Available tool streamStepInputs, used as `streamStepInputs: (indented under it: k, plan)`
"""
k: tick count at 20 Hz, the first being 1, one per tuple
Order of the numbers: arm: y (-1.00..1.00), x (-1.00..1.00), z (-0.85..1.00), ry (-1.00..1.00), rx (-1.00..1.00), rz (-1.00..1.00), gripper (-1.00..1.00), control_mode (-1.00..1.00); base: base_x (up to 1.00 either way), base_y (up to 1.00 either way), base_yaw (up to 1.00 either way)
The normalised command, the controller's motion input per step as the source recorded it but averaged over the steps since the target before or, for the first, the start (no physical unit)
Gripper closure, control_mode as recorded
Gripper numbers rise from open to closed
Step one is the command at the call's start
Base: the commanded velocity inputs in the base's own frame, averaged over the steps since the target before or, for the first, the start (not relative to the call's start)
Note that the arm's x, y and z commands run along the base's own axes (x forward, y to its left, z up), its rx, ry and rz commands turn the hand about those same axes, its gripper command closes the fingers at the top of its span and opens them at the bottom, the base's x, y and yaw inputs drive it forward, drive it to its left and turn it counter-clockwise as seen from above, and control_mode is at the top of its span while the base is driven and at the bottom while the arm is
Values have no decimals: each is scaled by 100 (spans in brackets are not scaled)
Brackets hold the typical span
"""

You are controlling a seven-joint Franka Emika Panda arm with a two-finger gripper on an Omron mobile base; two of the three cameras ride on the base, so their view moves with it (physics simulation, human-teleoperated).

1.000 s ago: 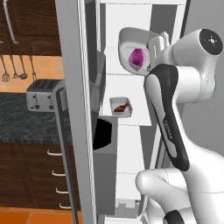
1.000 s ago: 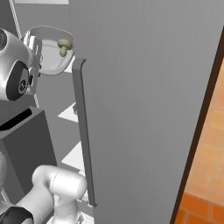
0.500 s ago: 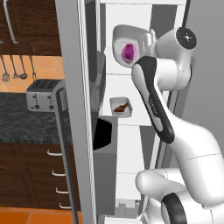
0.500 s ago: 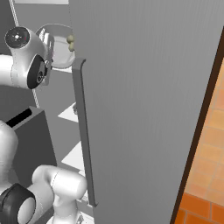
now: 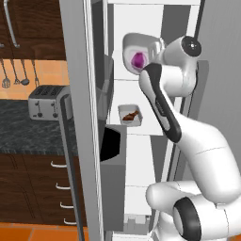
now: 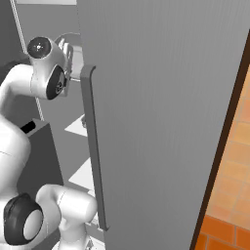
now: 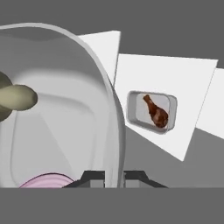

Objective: Take the meat container that has the chicken drumstick and place it on the second highest rack of the freezer. Then take the vegetable container that has the mushroom and onion and place it on the highest rack of the freezer.

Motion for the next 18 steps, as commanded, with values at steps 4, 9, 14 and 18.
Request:
streamStepInputs:
  k: [4,9,14,18]
  plan:
    - [0,63,-16,0,-3,-7,100,-100,0,0,0]
    - [0,70,-13,0,-2,-6,100,-100,0,0,0]
    - [0,71,-12,1,0,-4,100,-100,0,0,0]
    - [0,66,-14,2,0,-3,100,-100,0,0,0]
